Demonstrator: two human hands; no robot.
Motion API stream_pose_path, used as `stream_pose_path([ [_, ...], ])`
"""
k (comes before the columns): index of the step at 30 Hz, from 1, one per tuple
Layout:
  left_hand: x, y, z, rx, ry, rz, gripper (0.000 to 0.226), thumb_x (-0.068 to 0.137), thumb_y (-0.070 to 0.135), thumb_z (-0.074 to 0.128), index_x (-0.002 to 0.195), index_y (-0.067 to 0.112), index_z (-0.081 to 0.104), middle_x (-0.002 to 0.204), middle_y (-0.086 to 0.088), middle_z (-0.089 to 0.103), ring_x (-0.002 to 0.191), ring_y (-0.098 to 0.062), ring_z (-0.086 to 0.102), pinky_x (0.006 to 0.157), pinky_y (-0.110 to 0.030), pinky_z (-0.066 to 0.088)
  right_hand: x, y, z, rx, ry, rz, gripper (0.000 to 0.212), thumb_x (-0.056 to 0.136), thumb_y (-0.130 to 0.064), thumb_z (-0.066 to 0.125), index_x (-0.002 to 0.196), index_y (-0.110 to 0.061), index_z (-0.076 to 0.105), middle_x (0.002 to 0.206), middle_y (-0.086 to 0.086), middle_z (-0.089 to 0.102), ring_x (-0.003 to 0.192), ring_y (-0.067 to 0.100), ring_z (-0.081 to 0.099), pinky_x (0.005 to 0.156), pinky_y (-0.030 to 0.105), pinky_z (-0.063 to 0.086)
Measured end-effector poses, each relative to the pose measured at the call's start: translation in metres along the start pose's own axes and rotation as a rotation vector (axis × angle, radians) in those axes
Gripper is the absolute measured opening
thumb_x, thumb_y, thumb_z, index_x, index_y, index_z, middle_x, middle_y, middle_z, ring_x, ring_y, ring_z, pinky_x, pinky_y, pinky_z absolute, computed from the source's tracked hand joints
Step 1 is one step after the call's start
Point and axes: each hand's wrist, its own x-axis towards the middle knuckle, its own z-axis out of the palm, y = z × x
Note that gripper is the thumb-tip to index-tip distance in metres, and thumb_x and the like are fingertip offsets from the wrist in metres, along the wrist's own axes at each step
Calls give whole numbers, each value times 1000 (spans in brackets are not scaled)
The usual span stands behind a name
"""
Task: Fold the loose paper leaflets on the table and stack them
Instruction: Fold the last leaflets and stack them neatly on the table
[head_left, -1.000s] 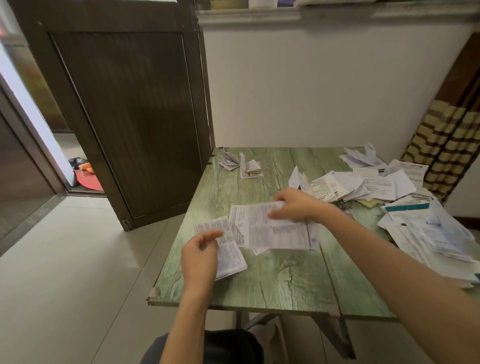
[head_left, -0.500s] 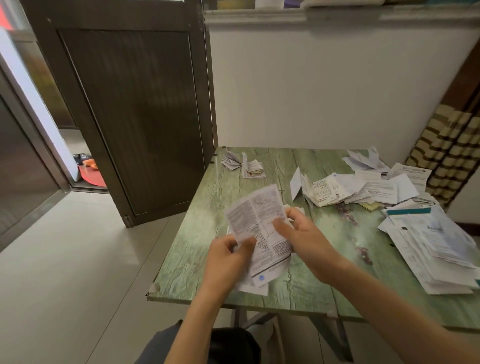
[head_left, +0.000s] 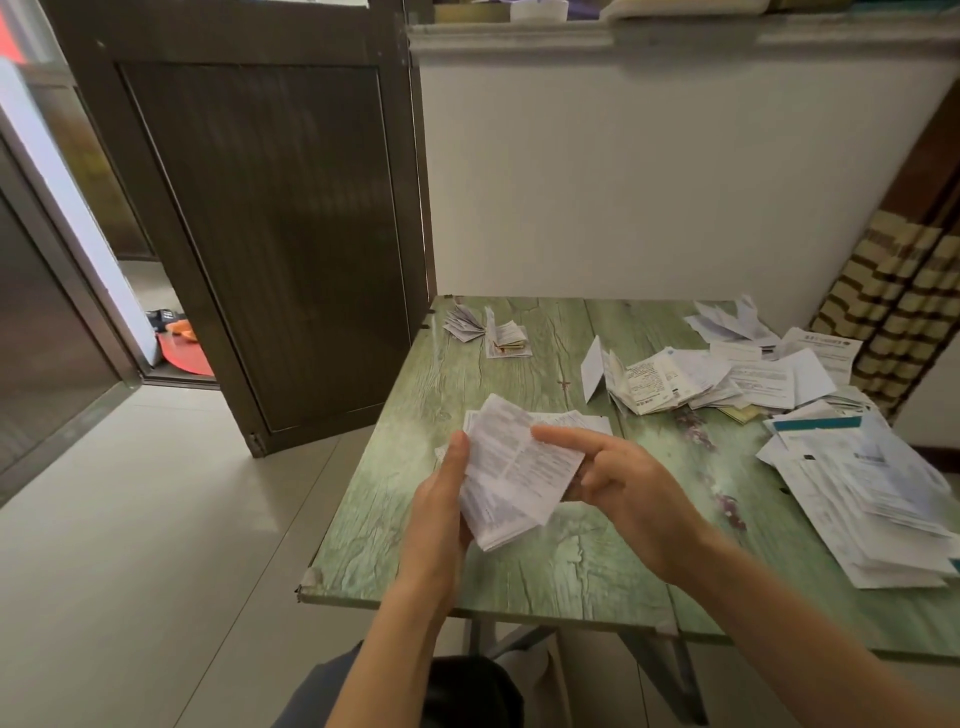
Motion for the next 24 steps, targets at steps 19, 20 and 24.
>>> stream_pose_path([
  [19,6,-17,-5,172,274,337,69,89,2,59,137,43,30,147,8,33,134,-17,37,105,-48,40,-9,22,39,-563,-219,-17,61,95,-16,53,147,-30,25,147,-28,13,68,11,58,57,9,43],
  [20,7,-16,-7,177,312,351,62,89,0,57,133,39,36,140,11,39,132,-16,39,104,-48,42,-8,20,38,-543,-195,-61,53,95,-16,54,143,-29,35,144,-31,18,66,12,57,57,11,44],
  [24,9,-7,-13,216,369,310,32,92,-4,49,100,23,65,108,20,54,113,-18,56,88,-40,54,24,19,7,-751,223,-190,20,93,-12,56,111,-18,63,121,-4,57,86,9,60,72,13,44],
])
